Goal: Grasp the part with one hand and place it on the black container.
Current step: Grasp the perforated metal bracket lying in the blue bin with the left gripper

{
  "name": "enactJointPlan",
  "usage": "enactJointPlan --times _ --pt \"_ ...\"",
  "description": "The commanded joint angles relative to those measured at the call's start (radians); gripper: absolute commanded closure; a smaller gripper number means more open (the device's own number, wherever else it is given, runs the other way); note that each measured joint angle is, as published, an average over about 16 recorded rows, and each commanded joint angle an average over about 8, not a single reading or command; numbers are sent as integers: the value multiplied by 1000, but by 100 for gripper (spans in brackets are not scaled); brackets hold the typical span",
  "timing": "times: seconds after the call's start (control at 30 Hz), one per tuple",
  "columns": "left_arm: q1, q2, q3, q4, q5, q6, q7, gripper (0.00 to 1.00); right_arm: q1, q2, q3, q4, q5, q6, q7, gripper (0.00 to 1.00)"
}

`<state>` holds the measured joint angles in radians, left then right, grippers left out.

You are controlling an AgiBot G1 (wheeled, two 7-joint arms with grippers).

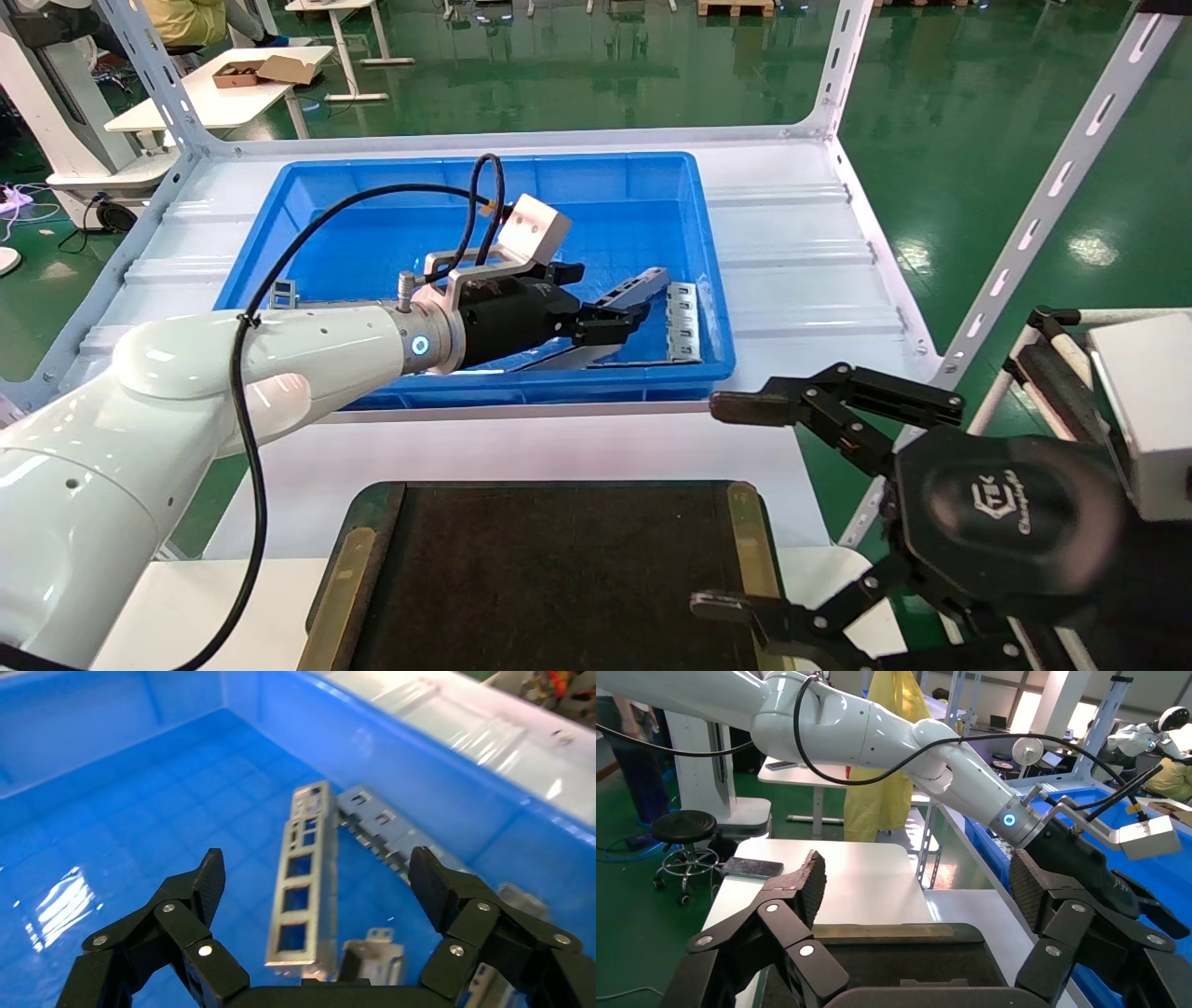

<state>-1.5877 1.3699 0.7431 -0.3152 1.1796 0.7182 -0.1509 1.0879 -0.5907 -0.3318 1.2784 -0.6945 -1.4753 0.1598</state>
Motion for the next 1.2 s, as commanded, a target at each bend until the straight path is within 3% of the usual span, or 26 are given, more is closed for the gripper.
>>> enactJointPlan --times 0.03,0.5,1.2 --pt "5 0 23 -7 -9 -21 -13 100 0 0 0 0 0 0 0 100" --pt "17 -3 147 -34 -101 -86 -63 100 0 0 0 0 0 0 0 100" --pt "4 -6 238 -30 -254 -113 -26 100 0 0 -1 0 1 0 0 100"
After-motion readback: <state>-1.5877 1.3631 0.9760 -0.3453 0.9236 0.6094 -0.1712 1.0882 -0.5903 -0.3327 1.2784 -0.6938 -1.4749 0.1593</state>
